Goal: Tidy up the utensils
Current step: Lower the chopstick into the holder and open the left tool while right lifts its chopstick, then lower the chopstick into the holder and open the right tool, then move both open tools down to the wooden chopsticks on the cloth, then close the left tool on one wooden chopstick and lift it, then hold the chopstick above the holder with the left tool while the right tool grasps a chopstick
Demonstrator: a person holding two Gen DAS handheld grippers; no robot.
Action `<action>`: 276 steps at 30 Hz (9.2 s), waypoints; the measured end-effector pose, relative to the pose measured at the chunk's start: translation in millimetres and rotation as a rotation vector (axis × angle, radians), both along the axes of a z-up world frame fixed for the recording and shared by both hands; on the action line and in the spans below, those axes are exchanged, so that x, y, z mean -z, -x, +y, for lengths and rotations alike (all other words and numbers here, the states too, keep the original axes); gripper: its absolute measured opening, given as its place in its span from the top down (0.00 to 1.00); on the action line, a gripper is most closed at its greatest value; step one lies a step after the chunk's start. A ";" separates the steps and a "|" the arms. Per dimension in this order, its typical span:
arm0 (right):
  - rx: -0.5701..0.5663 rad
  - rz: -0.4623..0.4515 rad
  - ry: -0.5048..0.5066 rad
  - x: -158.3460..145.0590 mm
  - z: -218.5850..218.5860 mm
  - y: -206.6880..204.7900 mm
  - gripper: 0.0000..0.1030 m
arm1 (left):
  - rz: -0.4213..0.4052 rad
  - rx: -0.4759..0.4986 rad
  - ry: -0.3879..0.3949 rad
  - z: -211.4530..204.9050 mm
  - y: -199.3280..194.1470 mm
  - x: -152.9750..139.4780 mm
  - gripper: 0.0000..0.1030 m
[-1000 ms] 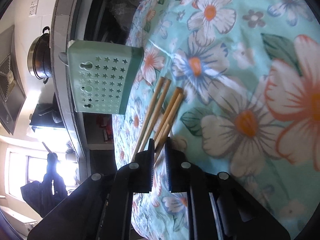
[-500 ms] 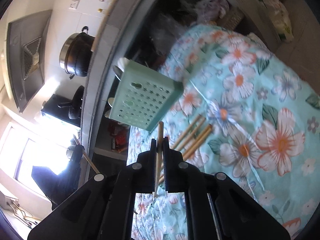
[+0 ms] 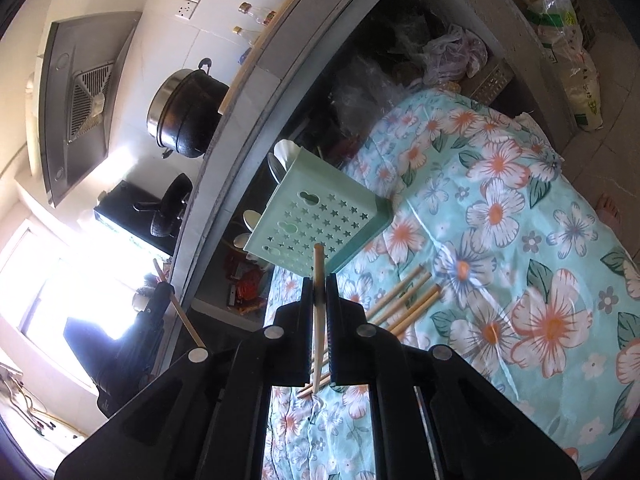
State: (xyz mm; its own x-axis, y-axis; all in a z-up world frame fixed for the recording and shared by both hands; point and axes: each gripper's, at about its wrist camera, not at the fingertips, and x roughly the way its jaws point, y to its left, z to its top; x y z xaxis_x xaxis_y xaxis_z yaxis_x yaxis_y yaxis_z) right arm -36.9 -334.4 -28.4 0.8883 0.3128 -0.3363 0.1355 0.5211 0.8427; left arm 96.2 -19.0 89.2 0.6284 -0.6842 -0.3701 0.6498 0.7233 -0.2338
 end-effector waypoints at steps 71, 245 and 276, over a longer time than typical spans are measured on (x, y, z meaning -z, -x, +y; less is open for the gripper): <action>0.072 -0.075 0.099 -34.1 -52.5 -25.0 0.94 | -0.091 -0.303 0.262 -66.8 -183.2 -7.1 0.87; -0.080 0.236 0.051 50.8 -17.6 -31.1 0.51 | 0.115 0.346 -0.248 -86.5 12.5 70.0 0.95; -0.104 0.274 -0.037 67.8 -9.1 -34.7 0.57 | 0.086 0.305 -0.186 -66.6 9.0 55.7 0.95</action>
